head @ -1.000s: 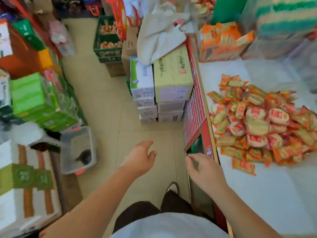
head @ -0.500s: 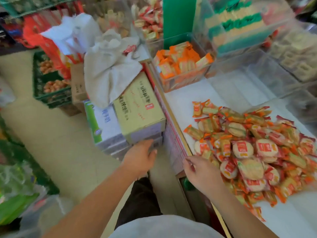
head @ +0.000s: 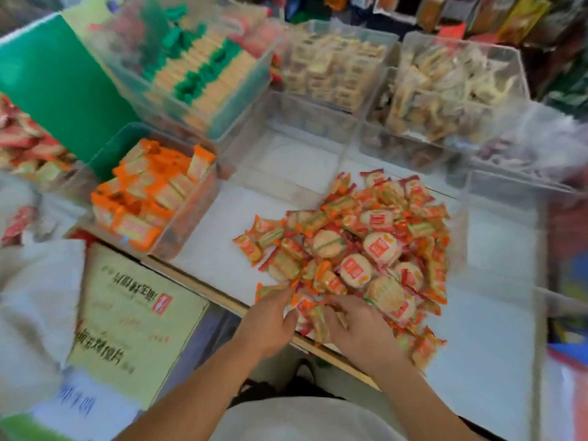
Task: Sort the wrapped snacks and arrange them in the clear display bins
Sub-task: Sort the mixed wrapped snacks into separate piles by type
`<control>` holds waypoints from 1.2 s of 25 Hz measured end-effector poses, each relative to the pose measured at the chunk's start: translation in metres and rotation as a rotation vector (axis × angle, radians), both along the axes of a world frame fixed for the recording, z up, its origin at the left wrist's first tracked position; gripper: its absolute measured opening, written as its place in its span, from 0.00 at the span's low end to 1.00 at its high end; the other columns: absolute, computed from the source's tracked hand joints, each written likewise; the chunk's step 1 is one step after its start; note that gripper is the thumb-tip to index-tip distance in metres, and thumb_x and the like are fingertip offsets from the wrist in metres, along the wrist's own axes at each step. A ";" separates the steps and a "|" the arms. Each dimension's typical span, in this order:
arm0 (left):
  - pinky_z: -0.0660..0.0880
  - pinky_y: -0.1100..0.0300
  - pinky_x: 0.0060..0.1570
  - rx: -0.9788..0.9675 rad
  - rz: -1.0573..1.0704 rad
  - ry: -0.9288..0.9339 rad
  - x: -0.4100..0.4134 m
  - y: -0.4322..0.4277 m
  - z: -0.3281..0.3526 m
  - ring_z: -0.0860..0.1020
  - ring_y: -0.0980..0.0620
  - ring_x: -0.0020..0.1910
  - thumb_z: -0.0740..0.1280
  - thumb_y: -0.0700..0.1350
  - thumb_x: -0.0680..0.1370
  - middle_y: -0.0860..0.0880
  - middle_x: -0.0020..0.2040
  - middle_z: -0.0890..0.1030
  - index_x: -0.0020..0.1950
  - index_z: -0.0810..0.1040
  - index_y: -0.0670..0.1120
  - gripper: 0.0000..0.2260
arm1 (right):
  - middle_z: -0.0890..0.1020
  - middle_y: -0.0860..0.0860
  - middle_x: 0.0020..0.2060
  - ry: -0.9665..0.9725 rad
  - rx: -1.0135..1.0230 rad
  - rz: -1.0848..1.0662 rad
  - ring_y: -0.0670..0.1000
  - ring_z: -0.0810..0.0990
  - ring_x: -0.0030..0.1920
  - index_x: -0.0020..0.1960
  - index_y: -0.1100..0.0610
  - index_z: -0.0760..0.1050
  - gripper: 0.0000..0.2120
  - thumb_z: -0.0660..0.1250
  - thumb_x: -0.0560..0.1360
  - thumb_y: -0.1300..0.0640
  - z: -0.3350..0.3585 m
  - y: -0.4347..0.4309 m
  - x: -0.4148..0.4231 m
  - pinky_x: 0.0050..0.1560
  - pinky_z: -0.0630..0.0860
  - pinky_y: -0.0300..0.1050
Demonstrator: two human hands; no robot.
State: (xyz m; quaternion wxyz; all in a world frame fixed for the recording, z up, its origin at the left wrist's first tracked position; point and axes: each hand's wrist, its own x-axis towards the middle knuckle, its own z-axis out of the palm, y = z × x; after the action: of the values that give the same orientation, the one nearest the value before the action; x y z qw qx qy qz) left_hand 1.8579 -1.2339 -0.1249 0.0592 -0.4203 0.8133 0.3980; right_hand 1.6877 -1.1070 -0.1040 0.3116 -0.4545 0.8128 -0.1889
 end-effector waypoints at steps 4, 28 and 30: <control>0.71 0.54 0.70 0.090 0.057 -0.010 -0.001 -0.016 -0.023 0.75 0.50 0.70 0.65 0.52 0.82 0.50 0.74 0.74 0.78 0.69 0.50 0.24 | 0.82 0.40 0.58 -0.067 -0.005 -0.107 0.45 0.82 0.57 0.69 0.44 0.76 0.21 0.59 0.81 0.38 -0.012 -0.013 0.000 0.55 0.81 0.48; 0.80 0.50 0.54 -0.153 -0.177 -0.138 -0.029 -0.219 -0.111 0.76 0.48 0.61 0.74 0.57 0.75 0.49 0.67 0.71 0.79 0.66 0.59 0.34 | 0.78 0.55 0.67 0.383 -0.093 -0.232 0.59 0.74 0.67 0.62 0.54 0.82 0.15 0.69 0.78 0.51 -0.082 -0.109 0.024 0.58 0.80 0.56; 0.78 0.55 0.53 -0.075 0.011 -0.056 -0.023 -0.215 -0.109 0.79 0.49 0.58 0.76 0.54 0.74 0.50 0.63 0.74 0.76 0.73 0.56 0.30 | 0.79 0.53 0.58 0.373 -0.191 -0.191 0.57 0.78 0.56 0.60 0.55 0.81 0.14 0.70 0.77 0.52 -0.076 -0.122 0.038 0.43 0.80 0.51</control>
State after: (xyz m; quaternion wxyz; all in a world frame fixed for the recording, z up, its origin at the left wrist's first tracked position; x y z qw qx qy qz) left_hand 1.8348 -1.4486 -0.2336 0.0642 -0.4377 0.8233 0.3557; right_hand 1.7256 -1.2289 -0.1797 0.0919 -0.4300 0.8741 -0.2064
